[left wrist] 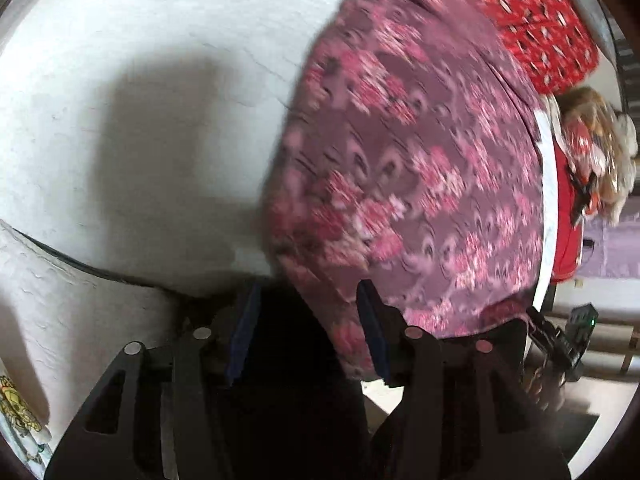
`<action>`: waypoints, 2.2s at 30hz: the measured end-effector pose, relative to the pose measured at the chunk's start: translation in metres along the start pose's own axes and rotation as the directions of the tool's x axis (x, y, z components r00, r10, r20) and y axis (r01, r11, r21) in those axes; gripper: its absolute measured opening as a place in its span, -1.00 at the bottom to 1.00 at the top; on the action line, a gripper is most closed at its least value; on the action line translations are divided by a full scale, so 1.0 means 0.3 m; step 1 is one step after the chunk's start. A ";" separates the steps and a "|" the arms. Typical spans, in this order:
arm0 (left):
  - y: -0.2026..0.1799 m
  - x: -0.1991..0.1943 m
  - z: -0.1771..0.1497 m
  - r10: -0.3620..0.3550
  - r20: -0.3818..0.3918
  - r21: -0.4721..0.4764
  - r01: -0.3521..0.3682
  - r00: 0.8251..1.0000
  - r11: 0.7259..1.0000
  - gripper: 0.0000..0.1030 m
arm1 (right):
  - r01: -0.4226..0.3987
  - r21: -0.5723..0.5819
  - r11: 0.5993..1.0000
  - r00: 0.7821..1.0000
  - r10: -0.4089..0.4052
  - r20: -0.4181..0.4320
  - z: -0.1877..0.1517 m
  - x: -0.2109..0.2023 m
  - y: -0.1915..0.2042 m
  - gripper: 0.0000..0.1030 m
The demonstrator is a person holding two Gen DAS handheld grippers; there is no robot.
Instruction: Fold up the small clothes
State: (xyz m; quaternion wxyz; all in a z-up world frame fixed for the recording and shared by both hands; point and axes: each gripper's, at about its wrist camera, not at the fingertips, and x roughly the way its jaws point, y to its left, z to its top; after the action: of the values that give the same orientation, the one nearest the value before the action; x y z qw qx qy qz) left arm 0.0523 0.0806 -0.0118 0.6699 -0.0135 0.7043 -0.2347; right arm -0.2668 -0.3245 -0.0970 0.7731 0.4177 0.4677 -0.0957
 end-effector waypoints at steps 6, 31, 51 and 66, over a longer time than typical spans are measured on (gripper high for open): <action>-0.093 0.049 0.025 0.038 0.008 0.061 -0.038 0.999 0.997 -0.35 | -0.050 -0.033 0.998 0.999 0.050 0.004 -0.020 0.001 0.030 -0.08; -0.138 -0.225 0.365 -0.406 0.253 -0.084 0.437 0.878 0.895 -0.91 | -0.494 -0.051 0.868 0.836 0.490 0.245 0.297 -0.199 0.174 -0.73; -0.194 -0.173 1.054 -0.373 0.431 -0.103 0.455 0.822 0.884 -0.91 | -0.544 0.023 0.839 0.767 0.486 0.419 0.976 0.010 0.209 -0.73; -0.120 0.144 1.366 -0.288 0.300 -0.247 0.366 0.909 0.897 -0.90 | -0.426 0.234 0.874 0.876 0.333 0.349 1.306 0.396 0.114 -0.66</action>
State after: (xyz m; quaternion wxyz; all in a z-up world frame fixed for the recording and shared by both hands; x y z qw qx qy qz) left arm 0.4266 -0.0938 -0.0366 0.6957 -0.2634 0.6266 -0.2324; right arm 0.0681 -0.5620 -0.0896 0.7647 0.5964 0.2331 -0.0729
